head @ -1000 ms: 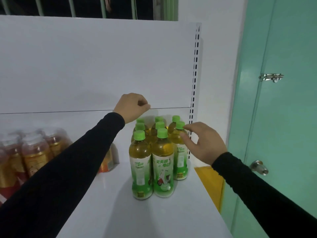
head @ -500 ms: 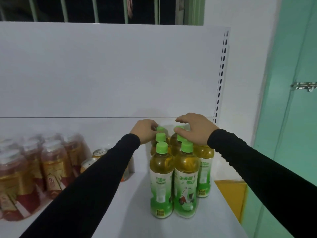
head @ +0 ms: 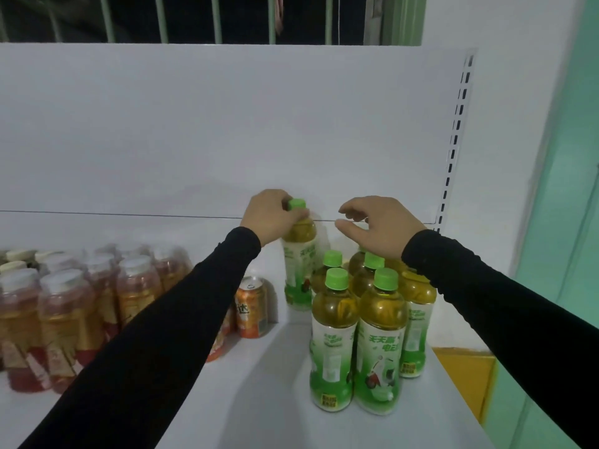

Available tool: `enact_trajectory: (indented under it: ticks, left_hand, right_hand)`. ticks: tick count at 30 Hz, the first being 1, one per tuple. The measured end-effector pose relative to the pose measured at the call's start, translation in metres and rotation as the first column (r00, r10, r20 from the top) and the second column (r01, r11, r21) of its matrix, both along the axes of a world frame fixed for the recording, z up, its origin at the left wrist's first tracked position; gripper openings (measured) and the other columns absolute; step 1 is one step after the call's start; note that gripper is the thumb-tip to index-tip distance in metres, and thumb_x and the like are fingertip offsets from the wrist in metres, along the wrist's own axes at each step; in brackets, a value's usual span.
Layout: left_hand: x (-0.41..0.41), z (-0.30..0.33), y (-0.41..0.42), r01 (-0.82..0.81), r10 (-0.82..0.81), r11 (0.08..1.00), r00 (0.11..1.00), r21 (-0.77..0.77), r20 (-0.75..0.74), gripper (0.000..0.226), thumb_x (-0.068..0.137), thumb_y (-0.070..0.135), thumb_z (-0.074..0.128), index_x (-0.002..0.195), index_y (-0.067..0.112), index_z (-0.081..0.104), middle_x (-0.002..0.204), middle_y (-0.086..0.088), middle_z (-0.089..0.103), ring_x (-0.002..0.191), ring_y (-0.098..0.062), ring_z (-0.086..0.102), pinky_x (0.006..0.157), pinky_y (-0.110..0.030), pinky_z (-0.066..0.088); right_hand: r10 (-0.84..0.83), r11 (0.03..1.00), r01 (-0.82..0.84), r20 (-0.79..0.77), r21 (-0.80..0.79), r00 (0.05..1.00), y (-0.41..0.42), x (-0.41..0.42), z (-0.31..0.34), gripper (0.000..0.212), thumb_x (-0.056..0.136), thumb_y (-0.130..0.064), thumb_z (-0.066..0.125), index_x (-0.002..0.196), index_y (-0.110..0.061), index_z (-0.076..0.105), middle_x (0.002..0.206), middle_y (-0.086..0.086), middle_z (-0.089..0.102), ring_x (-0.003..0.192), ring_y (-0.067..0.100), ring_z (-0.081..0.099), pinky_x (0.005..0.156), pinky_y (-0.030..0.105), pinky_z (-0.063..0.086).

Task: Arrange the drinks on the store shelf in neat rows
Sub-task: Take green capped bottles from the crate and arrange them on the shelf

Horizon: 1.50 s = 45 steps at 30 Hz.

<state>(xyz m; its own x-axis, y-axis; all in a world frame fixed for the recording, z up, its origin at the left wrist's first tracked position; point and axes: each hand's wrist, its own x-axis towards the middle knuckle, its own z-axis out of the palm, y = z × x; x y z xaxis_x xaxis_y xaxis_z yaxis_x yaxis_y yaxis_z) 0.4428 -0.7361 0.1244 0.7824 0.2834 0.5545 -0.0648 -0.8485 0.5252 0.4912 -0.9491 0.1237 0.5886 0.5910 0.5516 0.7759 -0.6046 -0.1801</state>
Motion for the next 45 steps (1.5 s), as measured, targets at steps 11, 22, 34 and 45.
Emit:
enact_trajectory:
  ticks: [11, 22, 34, 45]
  left_hand:
    - [-0.068, 0.047, 0.010, 0.034, 0.063, 0.966, 0.931, -0.258, 0.361, 0.039, 0.085, 0.044, 0.074, 0.083, 0.006, 0.070, 0.077, -0.004, 0.066, 0.072, -0.016, 0.059, 0.061, -0.024, 0.042]
    - [-0.122, 0.059, 0.005, 0.186, -0.001, 0.888, 0.916, -0.421, 0.402, 0.045, 0.083, 0.039, 0.080, 0.088, -0.005, 0.071, 0.076, -0.007, 0.064, 0.071, -0.016, 0.058, 0.068, -0.031, 0.049]
    - [-0.160, -0.042, 0.023, 0.522, -0.407, 0.434, 0.841, -0.734, 0.357, 0.052, 0.085, 0.042, 0.073, 0.124, 0.010, 0.058, 0.103, -0.009, 0.067, 0.096, -0.028, 0.063, 0.089, -0.051, 0.048]
    - [-0.166, -0.087, 0.013, 0.314, -0.197, 0.519, 0.949, -0.796, 0.246, 0.063, 0.070, 0.020, 0.084, 0.127, 0.015, 0.057, 0.102, -0.005, 0.076, 0.091, -0.026, 0.074, 0.076, -0.040, 0.059]
  right_hand:
    - [0.175, 0.965, -0.151, -0.097, 0.216, 0.980, 0.042, -0.066, 0.011, 0.055, 0.091, -0.056, 0.056, 0.132, -0.019, 0.054, 0.115, -0.006, 0.063, 0.103, 0.009, 0.061, 0.093, 0.024, 0.048]
    - [0.505, 0.824, -0.243, -0.466, 0.512, 0.727, 0.068, -0.112, -0.043, 0.071, 0.060, -0.064, 0.079, 0.117, -0.025, 0.063, 0.109, -0.008, 0.072, 0.098, 0.009, 0.068, 0.091, 0.037, 0.056]
    - [0.817, 0.556, -0.086, -0.525, 0.826, 0.241, 0.059, -0.139, -0.095, 0.037, 0.083, -0.026, 0.064, 0.114, -0.008, 0.067, 0.107, 0.014, 0.074, 0.094, 0.025, 0.072, 0.081, 0.035, 0.059]
    - [0.614, 0.764, -0.137, -0.645, 0.631, 0.456, 0.059, -0.147, -0.135, 0.042, 0.078, -0.052, 0.063, 0.111, -0.027, 0.068, 0.106, -0.005, 0.075, 0.099, 0.011, 0.070, 0.088, 0.031, 0.057]
